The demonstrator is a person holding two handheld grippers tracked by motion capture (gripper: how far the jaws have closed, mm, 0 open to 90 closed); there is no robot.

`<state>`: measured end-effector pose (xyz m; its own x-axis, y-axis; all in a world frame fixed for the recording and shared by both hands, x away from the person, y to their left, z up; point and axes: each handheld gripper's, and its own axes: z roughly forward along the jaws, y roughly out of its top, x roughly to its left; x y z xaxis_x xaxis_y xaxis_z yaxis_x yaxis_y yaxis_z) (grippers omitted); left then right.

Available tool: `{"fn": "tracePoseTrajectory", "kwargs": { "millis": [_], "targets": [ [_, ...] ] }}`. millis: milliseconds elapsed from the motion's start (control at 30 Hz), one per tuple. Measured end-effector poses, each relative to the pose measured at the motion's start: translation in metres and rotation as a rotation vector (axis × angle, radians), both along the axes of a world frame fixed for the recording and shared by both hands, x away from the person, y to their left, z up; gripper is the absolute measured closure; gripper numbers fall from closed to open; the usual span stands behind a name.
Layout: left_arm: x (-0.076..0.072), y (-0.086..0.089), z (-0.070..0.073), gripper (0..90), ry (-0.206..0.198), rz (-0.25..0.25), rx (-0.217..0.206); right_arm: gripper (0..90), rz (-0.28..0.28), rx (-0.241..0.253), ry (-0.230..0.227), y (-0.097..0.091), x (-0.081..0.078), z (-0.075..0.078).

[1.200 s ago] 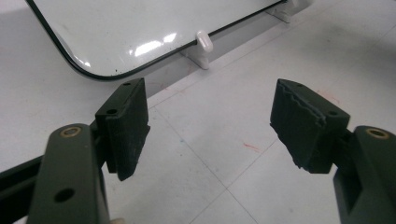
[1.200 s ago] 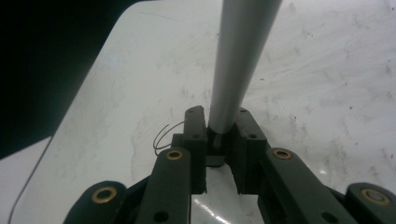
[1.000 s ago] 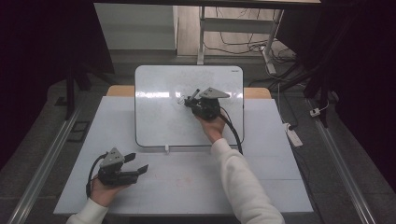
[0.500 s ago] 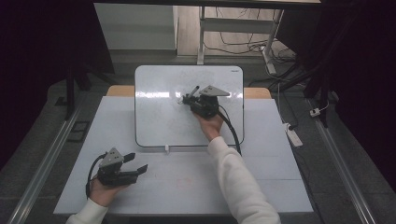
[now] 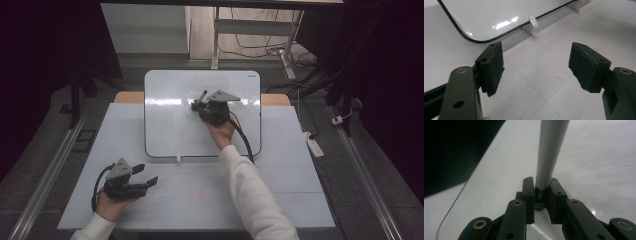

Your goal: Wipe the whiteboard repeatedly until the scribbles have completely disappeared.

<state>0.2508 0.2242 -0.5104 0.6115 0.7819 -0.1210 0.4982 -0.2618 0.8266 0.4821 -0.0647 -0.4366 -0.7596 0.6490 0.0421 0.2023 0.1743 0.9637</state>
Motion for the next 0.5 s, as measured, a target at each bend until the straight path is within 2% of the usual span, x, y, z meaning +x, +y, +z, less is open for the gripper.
{"fn": "tracePoseTrajectory", "kwargs": {
  "millis": [67, 100, 167, 200, 233, 267, 333, 400, 467, 500],
  "targets": [
    [0.001, 0.000, 0.000, 28.9, 0.001, -0.001, -0.001, 77.3, -0.017, 0.021, 0.003, -0.003, 0.002, 0.002],
    [0.002, 0.000, -0.001, 28.9, 0.005, -0.003, -0.001, 77.3, -0.005, 0.008, 0.003, 0.000, 0.000, 0.001],
    [0.003, 0.000, -0.001, 28.9, 0.007, -0.003, 0.000, 77.2, 0.073, -0.046, 0.004, 0.010, -0.006, -0.005],
    [0.003, 0.000, -0.001, 28.9, 0.007, -0.004, 0.001, 77.3, 0.093, -0.069, -0.005, 0.014, -0.009, -0.007],
    [0.002, 0.000, -0.001, 28.9, 0.005, -0.003, 0.002, 77.3, 0.091, -0.077, -0.006, 0.015, -0.009, -0.007],
    [0.002, 0.000, -0.001, 28.9, 0.004, -0.004, 0.003, 77.3, 0.087, -0.060, -0.002, 0.013, -0.006, -0.006],
    [0.001, 0.000, 0.000, 28.9, 0.000, -0.001, 0.000, 77.3, 0.025, -0.014, -0.010, 0.007, 0.001, -0.001],
    [0.001, 0.000, 0.000, 28.9, 0.001, -0.001, 0.000, 77.2, -0.006, 0.017, -0.006, 0.004, 0.006, 0.004],
    [0.002, 0.000, -0.001, 28.9, 0.004, -0.004, 0.002, 77.3, 0.002, -0.003, -0.012, 0.010, 0.003, 0.003],
    [0.002, 0.000, -0.001, 28.9, 0.005, -0.003, -0.001, 77.2, 0.036, -0.023, -0.009, 0.014, 0.000, 0.000]
  ]
}}
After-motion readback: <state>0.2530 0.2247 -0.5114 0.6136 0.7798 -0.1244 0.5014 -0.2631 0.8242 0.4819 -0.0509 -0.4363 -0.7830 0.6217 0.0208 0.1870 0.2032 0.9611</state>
